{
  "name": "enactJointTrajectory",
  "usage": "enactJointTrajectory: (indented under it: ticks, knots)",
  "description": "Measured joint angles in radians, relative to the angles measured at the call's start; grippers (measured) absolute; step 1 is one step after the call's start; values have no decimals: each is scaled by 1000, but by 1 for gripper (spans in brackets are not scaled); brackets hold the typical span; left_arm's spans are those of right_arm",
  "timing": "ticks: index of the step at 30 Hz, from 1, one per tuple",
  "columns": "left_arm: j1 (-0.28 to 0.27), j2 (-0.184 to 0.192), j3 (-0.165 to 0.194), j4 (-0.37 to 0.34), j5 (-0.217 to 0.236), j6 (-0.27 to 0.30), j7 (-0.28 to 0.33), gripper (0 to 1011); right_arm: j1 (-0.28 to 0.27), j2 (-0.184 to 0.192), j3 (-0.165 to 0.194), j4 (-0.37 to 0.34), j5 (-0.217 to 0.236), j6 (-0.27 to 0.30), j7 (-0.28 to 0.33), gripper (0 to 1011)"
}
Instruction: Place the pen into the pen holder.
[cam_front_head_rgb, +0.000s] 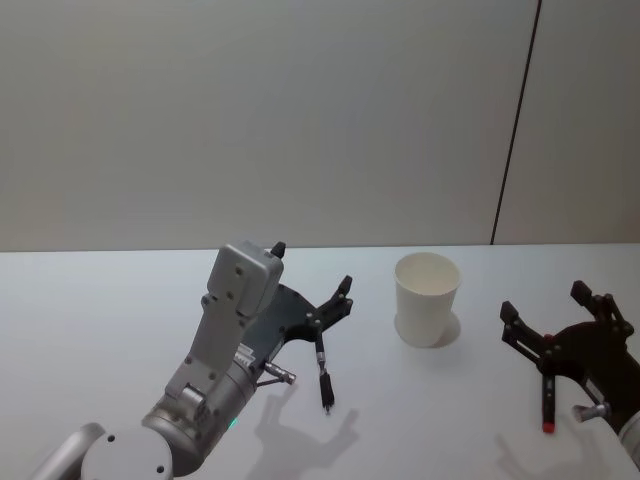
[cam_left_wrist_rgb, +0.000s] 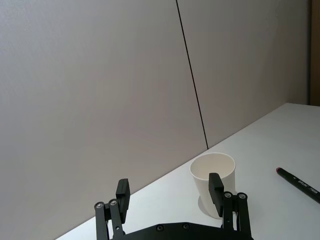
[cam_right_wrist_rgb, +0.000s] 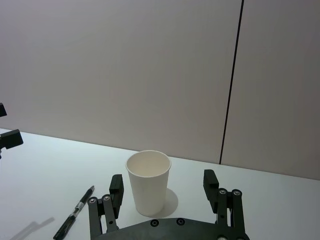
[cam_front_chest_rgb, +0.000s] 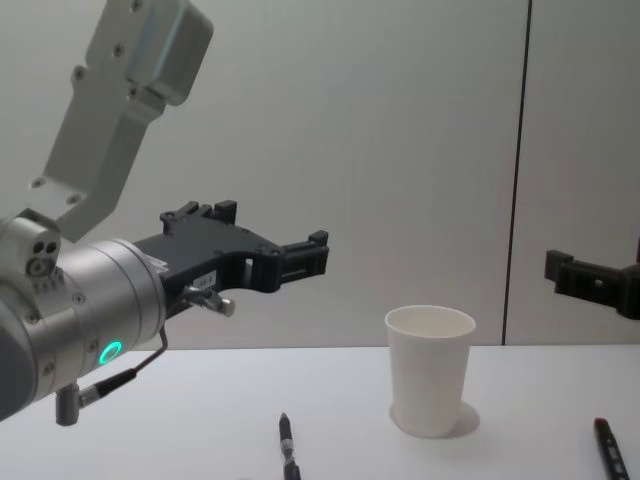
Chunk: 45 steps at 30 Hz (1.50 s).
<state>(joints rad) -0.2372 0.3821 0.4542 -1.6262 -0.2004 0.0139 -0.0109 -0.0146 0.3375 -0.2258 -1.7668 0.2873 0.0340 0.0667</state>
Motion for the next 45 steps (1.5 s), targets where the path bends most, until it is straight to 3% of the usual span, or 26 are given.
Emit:
enactJointTrajectory:
  ticks: [8,18,34,45]
  knots:
    - [0,0,0,0,0,0,0,1004,6,-10,-3,0,-6,19,-9,1001]
    - [0,0,0,0,0,0,0,1004,45,-41,-6,40,-18,90,-49,1001]
    - [0,0,0,0,0,0,0,1004,147,-104,2,181,-24,234,-150,1001]
    - [0,0,0,0,0,0,0,1004,210,-154,3,299,-5,316,-238,1001]
